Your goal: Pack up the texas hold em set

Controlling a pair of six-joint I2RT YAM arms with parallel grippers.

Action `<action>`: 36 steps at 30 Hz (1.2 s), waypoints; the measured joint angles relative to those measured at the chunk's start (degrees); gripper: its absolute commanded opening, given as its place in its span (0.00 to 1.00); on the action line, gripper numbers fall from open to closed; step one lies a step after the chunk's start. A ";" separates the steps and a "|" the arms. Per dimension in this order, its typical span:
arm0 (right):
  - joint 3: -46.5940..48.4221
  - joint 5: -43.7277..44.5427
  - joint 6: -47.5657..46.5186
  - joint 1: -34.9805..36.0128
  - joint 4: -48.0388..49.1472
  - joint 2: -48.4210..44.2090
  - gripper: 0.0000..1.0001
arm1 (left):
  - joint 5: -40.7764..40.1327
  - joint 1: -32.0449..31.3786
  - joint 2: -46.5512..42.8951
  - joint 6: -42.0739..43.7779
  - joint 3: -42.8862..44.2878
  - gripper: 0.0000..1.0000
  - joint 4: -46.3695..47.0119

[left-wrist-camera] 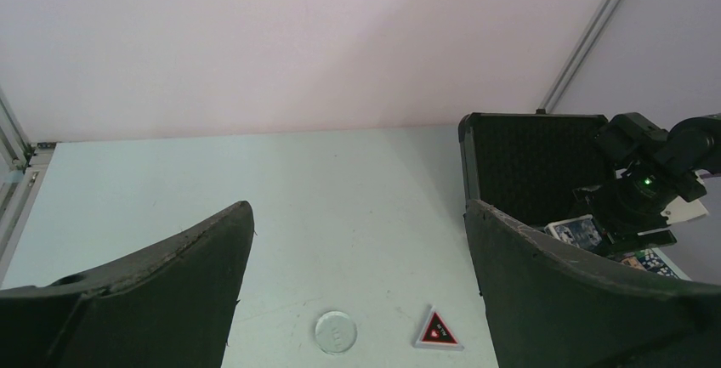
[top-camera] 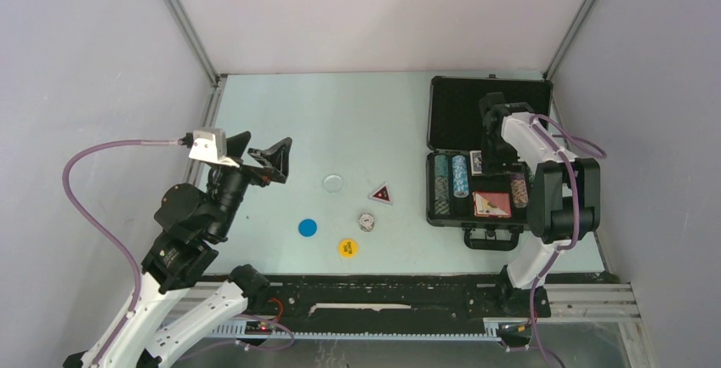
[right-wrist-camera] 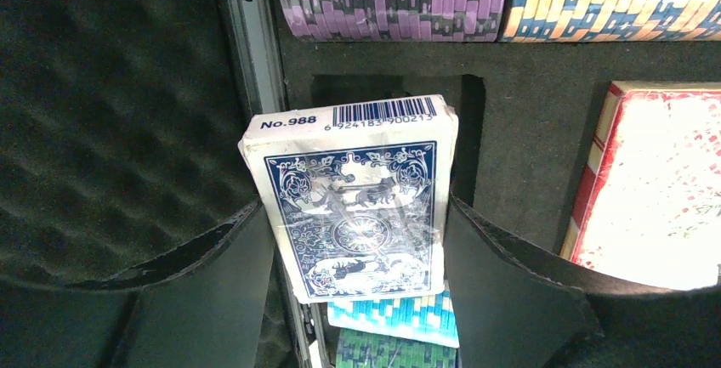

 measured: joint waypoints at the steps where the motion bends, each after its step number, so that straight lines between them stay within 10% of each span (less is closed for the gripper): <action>1: 0.00 -0.22 -0.02 -0.04 -0.09 0.00 0.20 | 0.00 -0.02 0.00 0.00 0.00 1.00 0.00; 36: -4.20 -4.35 -3.82 -2.91 2.93 -2.08 0.23 | -0.59 -0.07 -0.11 0.42 0.00 1.00 0.02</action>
